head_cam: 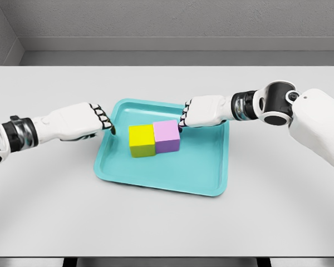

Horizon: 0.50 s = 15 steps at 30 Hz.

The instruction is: Push two cubes

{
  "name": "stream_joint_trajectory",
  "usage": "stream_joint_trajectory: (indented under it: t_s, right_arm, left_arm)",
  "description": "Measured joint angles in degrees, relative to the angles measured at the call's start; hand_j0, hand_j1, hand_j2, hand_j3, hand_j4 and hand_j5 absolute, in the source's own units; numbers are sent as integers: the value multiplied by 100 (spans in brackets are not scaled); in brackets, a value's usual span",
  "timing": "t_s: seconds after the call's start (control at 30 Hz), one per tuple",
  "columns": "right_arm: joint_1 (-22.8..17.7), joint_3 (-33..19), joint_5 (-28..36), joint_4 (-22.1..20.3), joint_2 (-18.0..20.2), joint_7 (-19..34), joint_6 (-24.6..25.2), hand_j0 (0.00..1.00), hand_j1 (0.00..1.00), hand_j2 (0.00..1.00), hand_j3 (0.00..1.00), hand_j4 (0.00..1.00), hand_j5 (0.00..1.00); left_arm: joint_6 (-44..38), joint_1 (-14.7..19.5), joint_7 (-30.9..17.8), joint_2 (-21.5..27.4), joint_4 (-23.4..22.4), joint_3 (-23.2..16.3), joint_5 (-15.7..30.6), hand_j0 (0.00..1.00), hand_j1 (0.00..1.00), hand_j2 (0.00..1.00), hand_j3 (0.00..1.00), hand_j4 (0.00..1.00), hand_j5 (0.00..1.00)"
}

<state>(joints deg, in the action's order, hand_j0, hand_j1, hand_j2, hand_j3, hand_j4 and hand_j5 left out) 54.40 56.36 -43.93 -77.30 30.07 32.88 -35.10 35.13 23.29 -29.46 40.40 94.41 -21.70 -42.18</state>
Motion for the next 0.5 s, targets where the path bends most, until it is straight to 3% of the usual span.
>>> stream_joint_trajectory:
  t_s: [0.1, 0.13, 0.17, 0.2, 0.3, 0.37, 0.47, 0.5]
  right_arm:
    - [237, -45, 44, -29, 162, -1, 3, 80, 80, 80, 80, 80, 80]
    - [325, -132, 161, -107, 364, -1, 1, 82, 82, 82, 82, 82, 82]
    - [299, -332, 356, -264, 654, 0, -2, 91, 91, 91, 91, 91, 91]
    - [159, -630, 601, -516, 1025, -5, -6, 100, 100, 100, 100, 100, 100]
    - [-667, -1896, 1573, -1305, 2267, -28, -10, 100, 100, 100, 100, 100, 100]
    - [-1350, -2448, 2266, -1561, 2918, -48, 12, 100, 100, 100, 100, 100, 100]
    - [-2598, -2798, 2962, -1677, 3344, -62, 2, 100, 100, 100, 100, 100, 100]
    - [-2763, -2852, 3070, -1684, 3343, -71, -10, 100, 100, 100, 100, 100, 100]
  left_arm:
    - [1, -17, 5, 334, -5, 84, 270, 77, 77, 77, 77, 77, 77]
    - [0, -26, 6, 464, -39, 152, 415, 92, 92, 92, 92, 92, 92]
    - [0, -9, 11, 645, -106, 213, 593, 100, 100, 100, 100, 100, 100]
    - [1, -53, 15, 836, -198, 297, 776, 100, 100, 100, 100, 100, 100]
    - [1, -97, 22, 1319, -411, 583, 1103, 100, 100, 100, 100, 100, 100]
    - [-1, -97, 26, 1485, -530, 669, 1200, 100, 100, 100, 100, 100, 100]
    - [0, -98, 31, 1605, -685, 732, 1295, 100, 100, 100, 100, 100, 100]
    - [3, -97, 32, 1622, -718, 743, 1313, 100, 100, 100, 100, 100, 100]
